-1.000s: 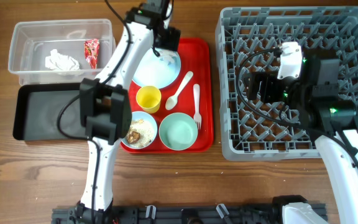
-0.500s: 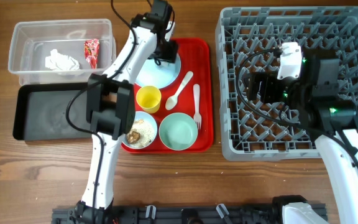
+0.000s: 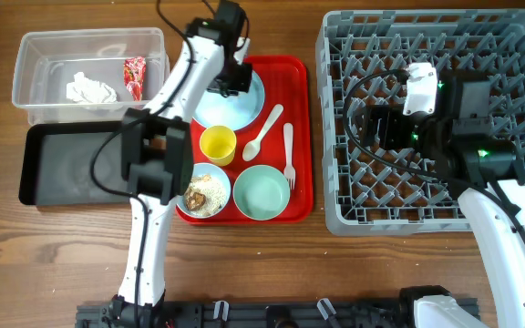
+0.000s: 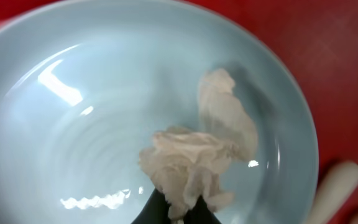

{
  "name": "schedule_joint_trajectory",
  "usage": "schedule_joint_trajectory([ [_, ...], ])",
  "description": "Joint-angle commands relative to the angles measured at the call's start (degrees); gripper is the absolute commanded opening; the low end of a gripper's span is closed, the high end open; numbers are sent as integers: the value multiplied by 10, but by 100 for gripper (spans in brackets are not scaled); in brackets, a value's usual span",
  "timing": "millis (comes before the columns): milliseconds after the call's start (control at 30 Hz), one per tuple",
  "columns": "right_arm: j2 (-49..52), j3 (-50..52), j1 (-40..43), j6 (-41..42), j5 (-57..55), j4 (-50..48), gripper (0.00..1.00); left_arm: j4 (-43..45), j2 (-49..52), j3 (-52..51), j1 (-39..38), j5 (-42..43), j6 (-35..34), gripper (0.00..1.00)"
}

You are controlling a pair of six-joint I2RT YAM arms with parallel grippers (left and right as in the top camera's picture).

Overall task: Sort waste into correct bins and load items into the dishwasher rack
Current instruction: 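Grasp the white tissue on the plate with the left gripper, drop in bin, then reach the left gripper to the light-blue bowl and grasp its rim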

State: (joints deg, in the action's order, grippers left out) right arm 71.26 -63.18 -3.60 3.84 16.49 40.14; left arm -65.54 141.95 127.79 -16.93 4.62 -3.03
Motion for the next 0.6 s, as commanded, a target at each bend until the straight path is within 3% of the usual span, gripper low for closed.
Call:
schedule_joint_trajectory([
  [0,5,-12,-1,8,-3,0,100,-28,-123,30,56,-23,-53,4],
  [133,5,-12,-1,8,-3,0,100,-60,-166,30,122,-32,-65,4],
  [367,5,-12,-1,9,-3,0,100,-61,-149,-14,233,-28,-79,7],
  [433,5,-12,-1,9,-3,0,100,-46,-144,-36,250,-23,-79,30],
  [467,5,-12,-1,9,-3,0,100,-38,-141,-47,257,-18,-79,55],
  [567,5,-12,-1,9,-3,0,100,-32,-136,-60,269,-9,-79,88],
])
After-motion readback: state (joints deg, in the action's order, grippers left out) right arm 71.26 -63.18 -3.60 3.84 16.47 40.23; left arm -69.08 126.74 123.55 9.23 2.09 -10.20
